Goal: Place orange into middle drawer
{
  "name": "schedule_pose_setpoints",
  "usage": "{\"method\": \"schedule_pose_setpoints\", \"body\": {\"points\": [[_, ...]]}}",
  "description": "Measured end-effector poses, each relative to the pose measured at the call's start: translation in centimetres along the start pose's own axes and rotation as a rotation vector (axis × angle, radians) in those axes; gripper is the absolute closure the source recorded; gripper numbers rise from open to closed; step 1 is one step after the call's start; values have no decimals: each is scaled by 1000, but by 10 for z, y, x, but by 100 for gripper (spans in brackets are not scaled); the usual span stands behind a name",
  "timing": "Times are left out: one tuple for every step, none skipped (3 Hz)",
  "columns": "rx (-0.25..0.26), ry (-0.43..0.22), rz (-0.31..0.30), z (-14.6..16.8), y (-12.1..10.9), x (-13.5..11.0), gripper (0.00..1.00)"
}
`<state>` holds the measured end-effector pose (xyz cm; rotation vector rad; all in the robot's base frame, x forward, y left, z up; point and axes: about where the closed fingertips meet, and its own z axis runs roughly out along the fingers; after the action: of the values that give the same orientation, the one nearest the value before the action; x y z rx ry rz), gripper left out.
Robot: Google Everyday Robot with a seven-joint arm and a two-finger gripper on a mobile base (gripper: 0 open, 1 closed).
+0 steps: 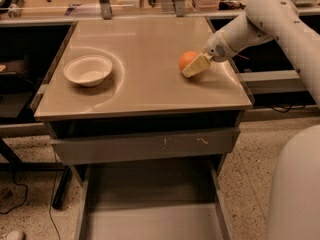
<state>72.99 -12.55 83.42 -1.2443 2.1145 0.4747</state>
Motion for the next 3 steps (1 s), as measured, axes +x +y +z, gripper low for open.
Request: {"method": "schedule_pose_setpoints", "body": {"points": [[-5, 5, -24, -5, 10, -3, 100], [48, -2, -9, -36, 28, 2, 100], [119, 0, 26, -70, 61, 15, 100]]}}
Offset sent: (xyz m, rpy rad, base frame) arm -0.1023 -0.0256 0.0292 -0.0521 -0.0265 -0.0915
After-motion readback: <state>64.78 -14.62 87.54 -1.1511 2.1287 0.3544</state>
